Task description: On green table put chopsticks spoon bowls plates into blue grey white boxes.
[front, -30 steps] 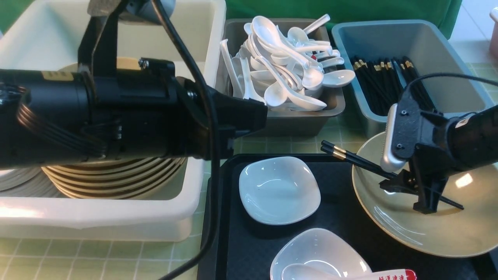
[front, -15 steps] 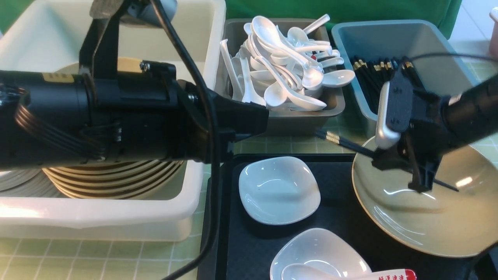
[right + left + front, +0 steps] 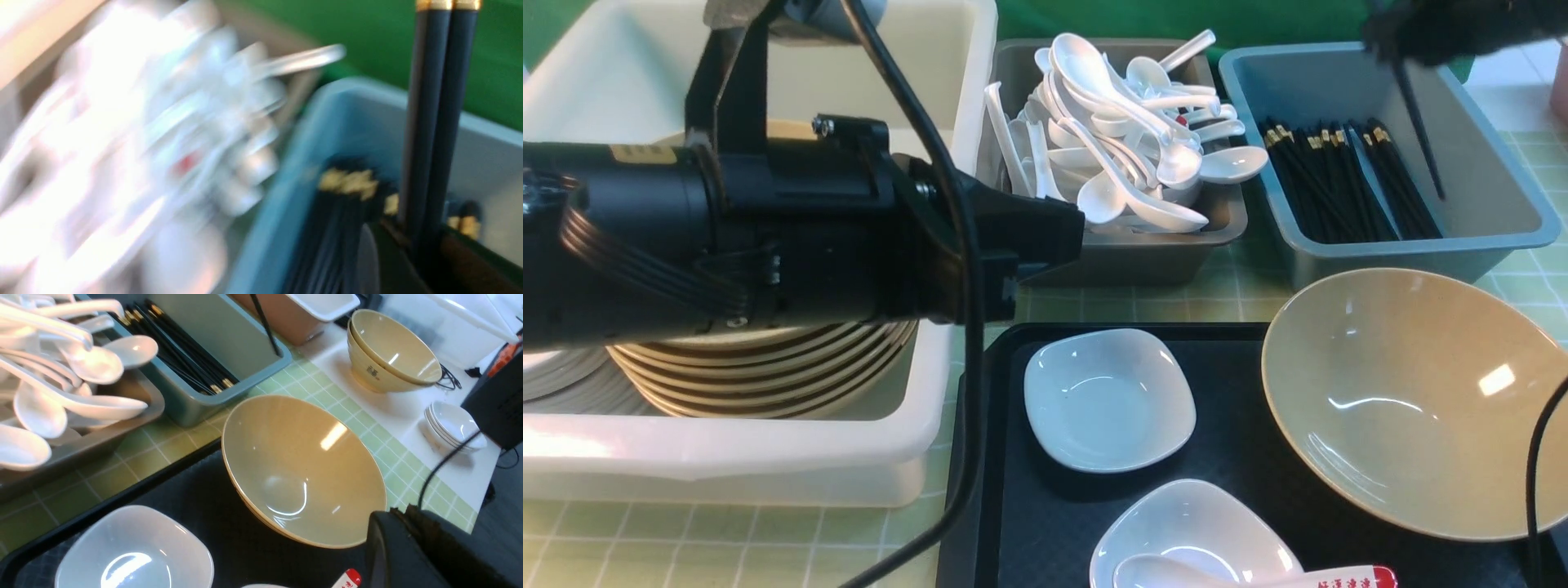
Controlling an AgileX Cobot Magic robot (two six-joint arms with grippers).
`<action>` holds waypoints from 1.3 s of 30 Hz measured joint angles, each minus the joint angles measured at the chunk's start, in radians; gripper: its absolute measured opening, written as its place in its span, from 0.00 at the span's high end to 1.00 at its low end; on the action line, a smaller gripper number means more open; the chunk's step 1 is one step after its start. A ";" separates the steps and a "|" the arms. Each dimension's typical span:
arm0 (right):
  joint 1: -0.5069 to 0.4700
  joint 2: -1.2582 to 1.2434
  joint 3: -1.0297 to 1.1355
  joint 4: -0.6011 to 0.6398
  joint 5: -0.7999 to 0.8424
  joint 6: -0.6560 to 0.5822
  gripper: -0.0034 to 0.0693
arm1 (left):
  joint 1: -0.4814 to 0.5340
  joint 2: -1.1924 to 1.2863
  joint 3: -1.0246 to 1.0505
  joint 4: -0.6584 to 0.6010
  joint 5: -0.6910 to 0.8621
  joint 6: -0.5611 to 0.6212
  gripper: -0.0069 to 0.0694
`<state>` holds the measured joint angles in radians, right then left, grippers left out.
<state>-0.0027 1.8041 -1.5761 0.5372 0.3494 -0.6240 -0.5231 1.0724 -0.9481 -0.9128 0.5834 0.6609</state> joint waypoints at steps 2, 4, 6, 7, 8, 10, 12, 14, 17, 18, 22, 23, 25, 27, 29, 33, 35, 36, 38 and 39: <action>-0.006 0.062 -0.021 0.007 -0.090 0.056 0.78 | 0.000 0.000 0.000 -0.001 0.000 0.000 0.91; -0.006 0.116 -0.041 0.011 -0.129 0.077 0.78 | 0.000 0.000 0.000 -0.001 0.000 0.000 0.91; -0.006 0.191 -0.067 0.012 -0.138 0.063 0.78 | 0.000 0.000 0.000 -0.003 0.000 0.000 0.91; -0.006 0.225 -0.077 0.013 -0.138 0.045 0.78 | 0.000 0.000 0.000 -0.004 0.000 0.000 0.91; -0.006 0.243 -0.080 0.013 -0.138 0.042 0.78 | 0.000 0.000 0.000 -0.004 0.000 0.000 0.91; -0.006 0.283 -0.081 0.013 -0.158 0.040 0.78 | 0.000 0.000 0.000 -0.006 0.003 0.000 0.91; -0.006 0.300 -0.081 0.014 -0.173 0.038 0.77 | 0.000 0.000 0.000 -0.006 0.006 0.000 0.91; -0.006 0.311 -0.082 0.015 -0.183 0.033 0.75 | 0.000 0.000 0.000 -0.006 0.012 0.000 0.91; -0.006 0.310 -0.085 0.014 -0.178 0.017 0.67 | 0.000 0.000 0.000 -0.006 0.018 -0.002 0.91; -0.006 0.310 -0.085 0.014 -0.175 0.017 0.67 | 0.000 0.000 0.000 -0.006 0.018 -0.002 0.91; -0.007 0.265 -0.086 0.011 -0.105 -0.070 0.53 | 0.000 0.000 0.000 -0.006 0.032 -0.002 0.91; -0.010 0.244 -0.086 0.009 -0.074 -0.098 0.51 | 0.000 0.000 0.000 -0.005 0.037 -0.002 0.91; -0.014 0.204 -0.086 0.008 -0.012 -0.131 0.50 | 0.000 0.000 0.000 -0.003 0.047 -0.001 0.91; -0.027 0.098 -0.086 0.003 0.125 -0.198 0.49 | 0.000 -0.001 0.000 0.016 0.073 -0.001 0.91; -0.028 0.050 -0.087 0.003 0.192 -0.233 0.49 | 0.000 -0.003 0.000 0.027 0.084 -0.001 0.91; 0.012 -0.148 -0.090 -0.005 0.500 -0.387 0.48 | 0.000 -0.038 0.000 0.130 0.121 -0.001 0.91; 0.044 -0.191 -0.090 -0.008 0.588 -0.423 0.48 | 0.000 -0.057 -0.003 0.180 0.132 0.000 0.91; 0.102 -0.223 -0.090 -0.012 0.673 -0.453 0.48 | 0.000 -0.086 -0.008 0.239 0.150 0.000 0.91; 0.189 -0.241 -0.085 -0.030 0.775 -0.457 0.48 | 0.000 -0.129 -0.014 0.299 0.172 -0.002 0.91; 0.228 -0.243 -0.077 -0.043 0.803 -0.446 0.48 | 0.000 -0.148 -0.014 0.321 0.184 -0.006 0.91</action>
<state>0.2254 1.5611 -1.6527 0.4941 1.1528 -1.0698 -0.5231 0.9240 -0.9625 -0.5917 0.7676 0.6552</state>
